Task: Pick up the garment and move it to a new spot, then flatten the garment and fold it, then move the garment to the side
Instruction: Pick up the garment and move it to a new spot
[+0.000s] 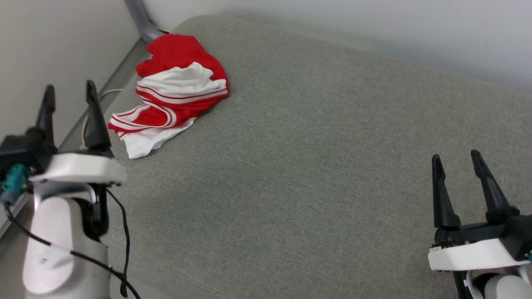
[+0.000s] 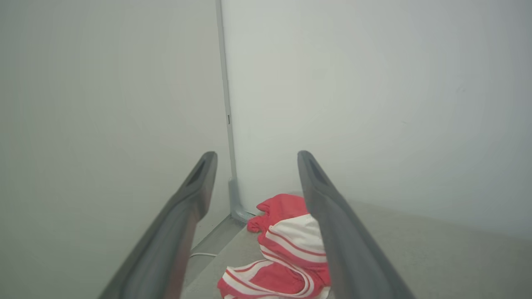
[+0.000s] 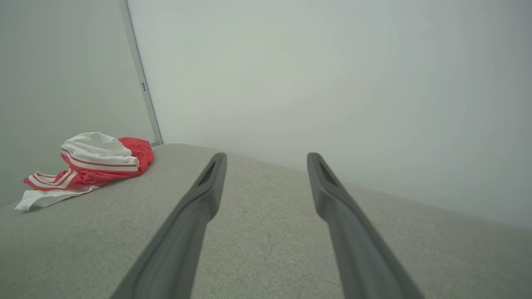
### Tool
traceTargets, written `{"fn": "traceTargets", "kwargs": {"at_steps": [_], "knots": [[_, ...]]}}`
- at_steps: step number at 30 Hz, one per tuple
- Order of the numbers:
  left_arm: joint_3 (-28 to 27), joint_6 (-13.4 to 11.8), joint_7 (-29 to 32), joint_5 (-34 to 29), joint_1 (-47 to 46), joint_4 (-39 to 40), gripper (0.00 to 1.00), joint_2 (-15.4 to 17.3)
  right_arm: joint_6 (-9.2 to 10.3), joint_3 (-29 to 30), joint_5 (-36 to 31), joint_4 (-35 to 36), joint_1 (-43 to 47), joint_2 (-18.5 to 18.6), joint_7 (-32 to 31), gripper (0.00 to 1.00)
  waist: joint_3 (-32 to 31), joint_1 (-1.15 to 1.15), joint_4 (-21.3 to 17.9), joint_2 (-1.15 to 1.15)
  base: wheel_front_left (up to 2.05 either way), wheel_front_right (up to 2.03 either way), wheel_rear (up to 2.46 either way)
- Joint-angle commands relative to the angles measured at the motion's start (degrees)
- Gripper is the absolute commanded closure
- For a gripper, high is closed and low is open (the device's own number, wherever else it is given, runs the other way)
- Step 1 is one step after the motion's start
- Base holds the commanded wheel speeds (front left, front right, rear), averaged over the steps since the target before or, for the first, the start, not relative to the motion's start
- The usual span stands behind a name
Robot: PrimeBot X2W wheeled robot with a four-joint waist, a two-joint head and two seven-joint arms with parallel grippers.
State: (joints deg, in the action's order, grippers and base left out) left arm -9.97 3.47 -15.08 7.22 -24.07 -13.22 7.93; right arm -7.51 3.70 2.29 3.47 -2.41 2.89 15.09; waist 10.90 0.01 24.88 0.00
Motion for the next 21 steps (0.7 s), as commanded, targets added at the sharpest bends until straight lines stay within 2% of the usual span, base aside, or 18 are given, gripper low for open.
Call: {"fn": "traceTargets", "kwargs": {"at_steps": [1, 3, 4, 10, 16, 21], "knots": [[-0.4, 0.2, -0.1, 0.4, -1.9, -0.4, 0.0, 0.1, 0.04, 0.1, -0.5, 0.5, -0.9, 0.0, 0.1, 0.0, 3.9, -0.01, -3.1, 0.0, 0.0, 0.0, 0.0], [-0.8, 0.8, -0.1, 0.1, -5.6, -1.9, 0.0, 1.8, 0.05, 0.3, -1.5, 1.4, -1.9, 0.0, 0.1, 0.0, 6.1, -0.01, -4.2, 0.0, 0.0, 0.0, 0.0], [-1.2, 1.7, -0.1, 1.1, -11.5, -5.1, 0.0, 3.9, 0.05, 0.7, -2.5, 2.8, -3.3, 0.7, 0.1, 0.0, 9.2, -0.01, -5.4, 0.0, 0.0, 0.0, 0.0], [-0.5, 3.1, 3.5, 4.1, -22.3, -11.8, 0.0, 8.5, 0.04, 1.7, -3.1, 5.7, -5.5, 2.7, 0.1, 0.0, 14.8, -0.01, -6.6, 0.0, 0.0, 0.0, 0.0], [1.4, 3.9, 16.4, 10.4, -30.2, -17.9, 0.0, 13.0, 0.05, 2.5, -3.5, 8.7, -6.8, 4.2, 0.1, 0.0, 19.0, -0.01, -7.4, 0.0, 0.0, 0.0, 0.0], [3.8, 3.9, 32.3, 18.6, -33.5, -21.6, 0.0, 16.2, 0.05, 2.9, -3.8, 10.5, -7.5, 5.1, 0.1, 0.0, 21.6, -0.01, -8.2, 0.0, 0.0, 0.0, 0.0]]}}
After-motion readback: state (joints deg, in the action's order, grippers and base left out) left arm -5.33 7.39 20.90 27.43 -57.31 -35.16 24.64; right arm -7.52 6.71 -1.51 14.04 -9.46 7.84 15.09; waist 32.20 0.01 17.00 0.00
